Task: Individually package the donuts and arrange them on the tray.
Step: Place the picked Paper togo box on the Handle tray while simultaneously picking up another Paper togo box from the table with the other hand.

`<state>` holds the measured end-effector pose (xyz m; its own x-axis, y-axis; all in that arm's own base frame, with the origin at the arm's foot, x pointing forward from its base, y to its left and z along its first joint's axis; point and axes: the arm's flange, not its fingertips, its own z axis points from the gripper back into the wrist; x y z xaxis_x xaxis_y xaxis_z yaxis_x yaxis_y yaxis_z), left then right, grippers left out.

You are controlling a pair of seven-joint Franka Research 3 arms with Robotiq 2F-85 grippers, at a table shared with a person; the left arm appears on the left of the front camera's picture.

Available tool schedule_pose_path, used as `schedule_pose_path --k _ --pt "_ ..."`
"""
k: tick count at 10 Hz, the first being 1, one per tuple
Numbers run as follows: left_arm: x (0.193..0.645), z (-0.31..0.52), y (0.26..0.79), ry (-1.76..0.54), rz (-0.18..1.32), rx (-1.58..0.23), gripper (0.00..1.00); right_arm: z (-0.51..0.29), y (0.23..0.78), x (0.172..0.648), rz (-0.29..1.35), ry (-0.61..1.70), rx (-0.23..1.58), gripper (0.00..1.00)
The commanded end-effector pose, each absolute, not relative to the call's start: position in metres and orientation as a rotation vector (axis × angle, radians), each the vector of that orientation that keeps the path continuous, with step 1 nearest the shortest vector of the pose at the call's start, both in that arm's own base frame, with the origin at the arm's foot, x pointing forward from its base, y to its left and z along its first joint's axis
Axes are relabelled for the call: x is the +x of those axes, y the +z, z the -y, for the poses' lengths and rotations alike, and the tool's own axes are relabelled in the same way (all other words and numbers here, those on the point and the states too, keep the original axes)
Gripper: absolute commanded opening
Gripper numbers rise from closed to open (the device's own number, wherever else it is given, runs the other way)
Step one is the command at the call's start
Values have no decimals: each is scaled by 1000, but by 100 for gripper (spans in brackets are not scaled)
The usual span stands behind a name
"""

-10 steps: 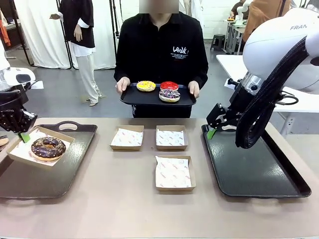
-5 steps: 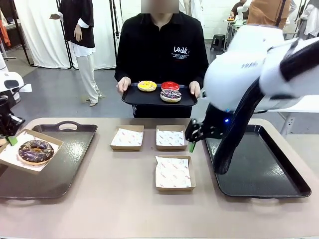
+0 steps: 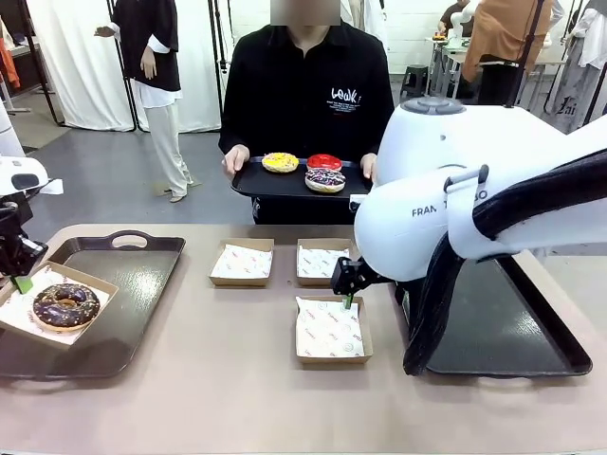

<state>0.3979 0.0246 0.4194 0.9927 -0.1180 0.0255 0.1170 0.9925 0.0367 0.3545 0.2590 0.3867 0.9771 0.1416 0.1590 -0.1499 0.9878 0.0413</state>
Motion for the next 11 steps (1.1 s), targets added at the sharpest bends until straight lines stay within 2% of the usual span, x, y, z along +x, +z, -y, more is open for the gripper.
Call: schedule_pose_path --k 1,2,3,6,11 --pt "397 -27 416 -75 51 7 1 -261 374 355 140 123 53 100" --pt "396 -25 422 -9 58 -10 1 -262 379 354 98 74 74 100" --pt "398 -26 417 -108 29 30 1 -258 379 356 139 144 53 100" --pt "398 -26 417 -108 29 30 1 -258 379 356 139 144 53 100" --pt "390 -13 404 82 123 -16 1 -268 357 355 164 33 41 100"
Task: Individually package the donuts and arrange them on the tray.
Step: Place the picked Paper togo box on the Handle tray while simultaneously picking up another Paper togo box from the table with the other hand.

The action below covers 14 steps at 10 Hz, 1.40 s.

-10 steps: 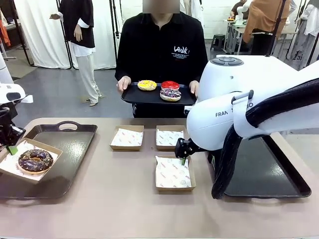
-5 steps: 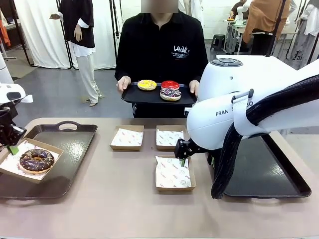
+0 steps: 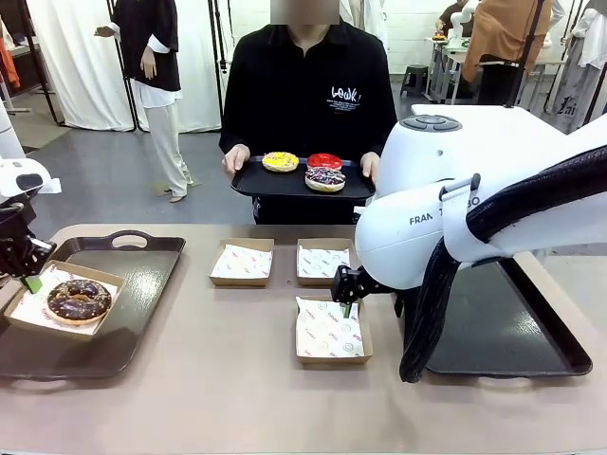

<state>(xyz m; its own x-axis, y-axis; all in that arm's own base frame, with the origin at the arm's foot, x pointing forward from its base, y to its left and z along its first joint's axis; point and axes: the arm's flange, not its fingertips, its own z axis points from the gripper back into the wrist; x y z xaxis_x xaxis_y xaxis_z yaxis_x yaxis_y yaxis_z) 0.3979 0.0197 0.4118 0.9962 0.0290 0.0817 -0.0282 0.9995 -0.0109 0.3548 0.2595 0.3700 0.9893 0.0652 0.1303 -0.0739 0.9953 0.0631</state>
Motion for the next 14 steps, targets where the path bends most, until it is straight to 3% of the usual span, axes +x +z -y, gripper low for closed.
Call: schedule_pose_path --k 1,14 --pt "389 -9 398 110 126 -20 1 -270 349 357 154 25 36 100" --pt "390 -4 363 55 70 24 1 -274 309 376 132 -15 28 100"
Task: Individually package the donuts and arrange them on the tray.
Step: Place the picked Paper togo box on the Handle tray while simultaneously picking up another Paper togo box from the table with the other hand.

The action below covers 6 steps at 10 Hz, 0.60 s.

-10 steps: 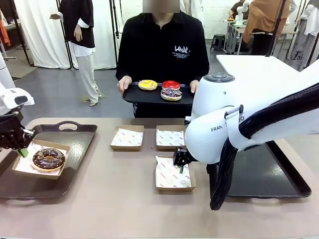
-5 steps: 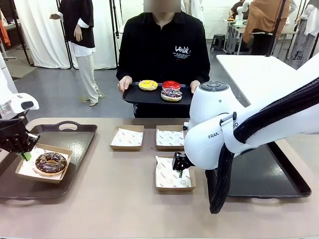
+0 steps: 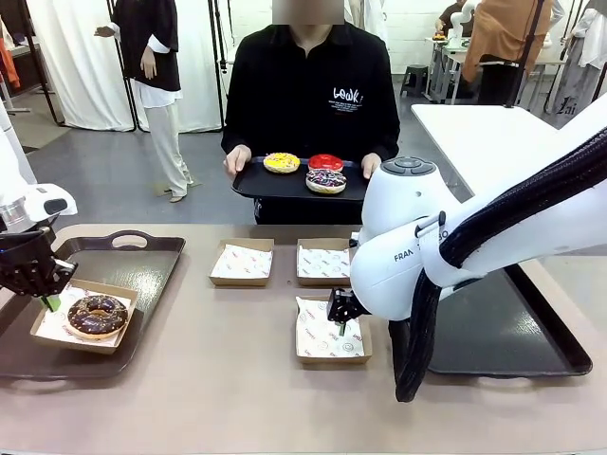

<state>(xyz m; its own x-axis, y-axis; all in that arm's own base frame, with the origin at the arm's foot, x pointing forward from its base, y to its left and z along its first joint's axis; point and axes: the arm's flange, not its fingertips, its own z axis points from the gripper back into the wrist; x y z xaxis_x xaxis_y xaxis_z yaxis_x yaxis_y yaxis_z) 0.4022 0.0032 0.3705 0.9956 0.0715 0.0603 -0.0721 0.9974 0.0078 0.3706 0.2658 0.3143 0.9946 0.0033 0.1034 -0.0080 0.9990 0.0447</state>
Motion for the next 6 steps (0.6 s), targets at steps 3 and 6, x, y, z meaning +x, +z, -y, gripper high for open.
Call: schedule_pose_path --k 3,6 --pt "392 -3 362 21 50 1 1 -274 309 379 127 -16 30 100" --pt "392 -3 360 -14 52 -8 1 -272 308 380 131 -8 34 61"
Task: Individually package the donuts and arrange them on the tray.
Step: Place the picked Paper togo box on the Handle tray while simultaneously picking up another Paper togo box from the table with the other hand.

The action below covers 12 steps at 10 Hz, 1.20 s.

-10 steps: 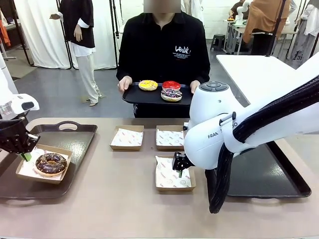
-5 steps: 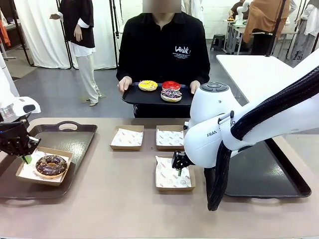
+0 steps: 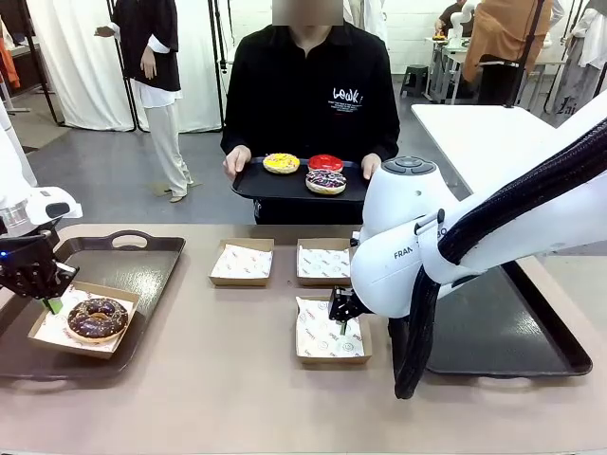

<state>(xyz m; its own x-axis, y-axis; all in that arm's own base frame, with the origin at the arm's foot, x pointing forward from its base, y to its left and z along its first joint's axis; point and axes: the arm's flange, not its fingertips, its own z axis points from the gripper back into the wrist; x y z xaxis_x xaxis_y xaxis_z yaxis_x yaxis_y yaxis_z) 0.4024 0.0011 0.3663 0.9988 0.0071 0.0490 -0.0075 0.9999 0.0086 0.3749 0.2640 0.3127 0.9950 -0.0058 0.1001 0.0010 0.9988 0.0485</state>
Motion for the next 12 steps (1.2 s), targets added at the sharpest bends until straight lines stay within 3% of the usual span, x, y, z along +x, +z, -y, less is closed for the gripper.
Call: schedule_pose_path --k 1,2,3,4,5,6,12 --pt "391 -3 360 -22 54 -5 1 -273 307 381 128 -7 34 41" --pt "391 -3 360 -36 52 -2 59 -273 308 381 131 -8 36 1" --pt "390 -3 360 -38 50 -2 59 -273 307 381 130 -12 36 0" --pt "390 -3 361 -42 51 0 100 -273 307 381 130 -14 36 0" --pt "389 -3 361 -42 51 -2 62 -274 307 381 129 -15 35 0" --pt "389 -2 361 -43 50 -3 100 -274 307 381 130 -15 35 3" --pt "388 -2 364 -35 51 -4 100 -274 306 382 124 -17 33 0"
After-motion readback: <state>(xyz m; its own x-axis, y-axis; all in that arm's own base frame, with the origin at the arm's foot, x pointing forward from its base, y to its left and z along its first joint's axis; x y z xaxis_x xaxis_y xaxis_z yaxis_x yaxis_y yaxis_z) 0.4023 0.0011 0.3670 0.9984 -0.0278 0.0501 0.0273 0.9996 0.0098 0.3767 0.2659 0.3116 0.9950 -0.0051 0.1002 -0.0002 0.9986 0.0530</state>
